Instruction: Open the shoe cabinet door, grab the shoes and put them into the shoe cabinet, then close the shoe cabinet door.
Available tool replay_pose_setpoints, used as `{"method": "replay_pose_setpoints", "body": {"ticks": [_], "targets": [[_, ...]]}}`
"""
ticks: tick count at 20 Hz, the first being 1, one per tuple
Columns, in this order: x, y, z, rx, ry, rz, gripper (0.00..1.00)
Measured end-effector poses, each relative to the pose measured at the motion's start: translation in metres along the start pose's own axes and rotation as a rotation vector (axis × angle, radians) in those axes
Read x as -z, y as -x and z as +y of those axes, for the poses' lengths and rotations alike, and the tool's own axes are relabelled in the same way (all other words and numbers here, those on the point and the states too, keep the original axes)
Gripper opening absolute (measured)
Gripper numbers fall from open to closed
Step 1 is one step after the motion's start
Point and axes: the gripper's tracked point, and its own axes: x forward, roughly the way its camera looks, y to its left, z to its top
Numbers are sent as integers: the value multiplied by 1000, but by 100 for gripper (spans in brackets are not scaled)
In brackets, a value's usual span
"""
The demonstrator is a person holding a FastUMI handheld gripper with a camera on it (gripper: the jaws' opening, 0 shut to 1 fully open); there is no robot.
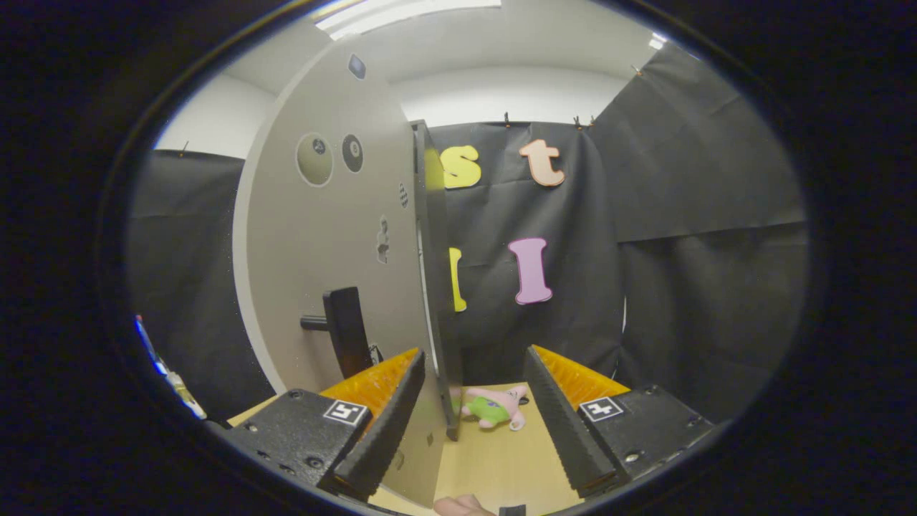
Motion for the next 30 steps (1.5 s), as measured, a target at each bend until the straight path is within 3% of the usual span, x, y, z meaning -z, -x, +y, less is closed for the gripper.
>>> {"method": "replay_pose_setpoints", "body": {"ticks": [5,11,17,21,30], "targets": [[-1,4,33,18,82,-39,93],[10,-4,96,-49,41,-27,93],[11,-14,135,-27,81,-48,93],[9,-27,151,-4,57,-55,93],[28,-72,235,-55,46,-32,94]]}}
